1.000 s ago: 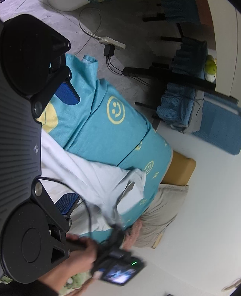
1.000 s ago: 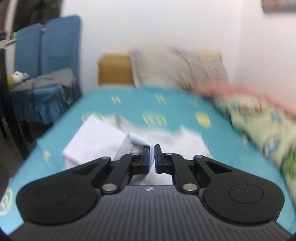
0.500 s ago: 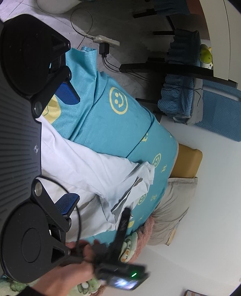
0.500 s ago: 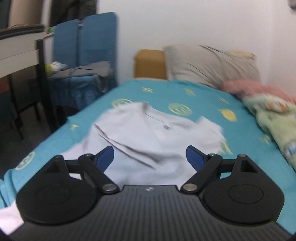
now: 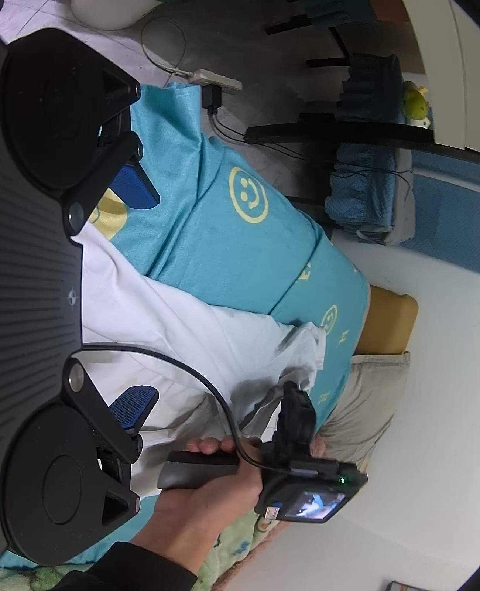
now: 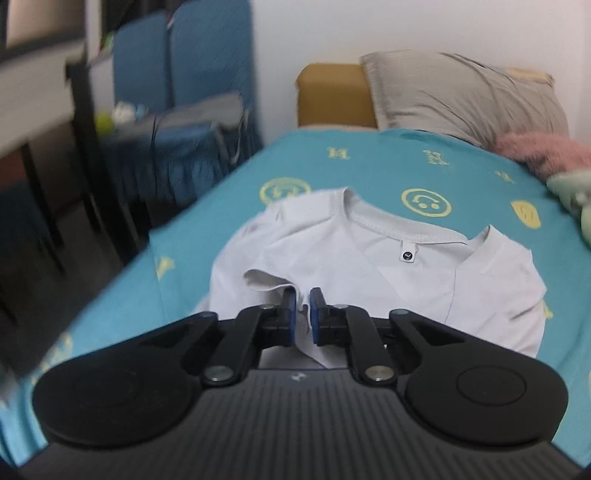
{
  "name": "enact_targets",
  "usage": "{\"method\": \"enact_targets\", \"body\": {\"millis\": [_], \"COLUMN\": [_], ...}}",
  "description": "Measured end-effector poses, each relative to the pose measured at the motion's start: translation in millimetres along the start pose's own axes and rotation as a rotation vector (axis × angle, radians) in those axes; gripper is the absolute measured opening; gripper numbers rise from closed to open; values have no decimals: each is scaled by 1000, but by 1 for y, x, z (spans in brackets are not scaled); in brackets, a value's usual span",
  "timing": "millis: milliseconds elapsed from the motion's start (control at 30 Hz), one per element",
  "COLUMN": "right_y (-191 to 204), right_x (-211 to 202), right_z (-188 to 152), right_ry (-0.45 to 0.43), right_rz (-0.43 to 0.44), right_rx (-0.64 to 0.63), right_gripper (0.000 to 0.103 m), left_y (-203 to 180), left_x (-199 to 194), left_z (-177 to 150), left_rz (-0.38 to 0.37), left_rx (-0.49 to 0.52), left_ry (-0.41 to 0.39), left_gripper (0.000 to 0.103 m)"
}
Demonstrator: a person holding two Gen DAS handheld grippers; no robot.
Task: Fold clothes
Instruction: 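Open the right tool, release the folded side, and lift away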
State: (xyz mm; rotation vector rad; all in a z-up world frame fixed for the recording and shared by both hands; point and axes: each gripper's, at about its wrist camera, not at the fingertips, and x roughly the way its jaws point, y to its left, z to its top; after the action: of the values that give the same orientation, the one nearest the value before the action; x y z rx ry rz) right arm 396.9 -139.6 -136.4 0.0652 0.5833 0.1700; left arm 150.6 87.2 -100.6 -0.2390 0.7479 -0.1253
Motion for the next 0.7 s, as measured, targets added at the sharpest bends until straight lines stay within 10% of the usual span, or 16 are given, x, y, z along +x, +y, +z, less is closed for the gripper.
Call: {"method": "enact_targets", "body": {"millis": [367,567,667,700], "right_y": [-89,-93,-85,-82], "right_x": [14,26,1,-8], "right_z": [15,2,4,5], "right_ry": [-94,-65,-66,-67], "right_rz": [-246,-154,-122,-112], "right_rx": [258,253,253,252], "right_gripper": [6,10,20,43], "left_y": [-4,-18,-25,-27], "left_x": [-9,-12,-14,-14], "left_z": [0,0,0,0], "left_rz": [-14,-15,-16,-16], "left_rx": [11,73,105,115], "left_ry": [-55,-95,-115,-122], "left_gripper": [103,103,103,103]}}
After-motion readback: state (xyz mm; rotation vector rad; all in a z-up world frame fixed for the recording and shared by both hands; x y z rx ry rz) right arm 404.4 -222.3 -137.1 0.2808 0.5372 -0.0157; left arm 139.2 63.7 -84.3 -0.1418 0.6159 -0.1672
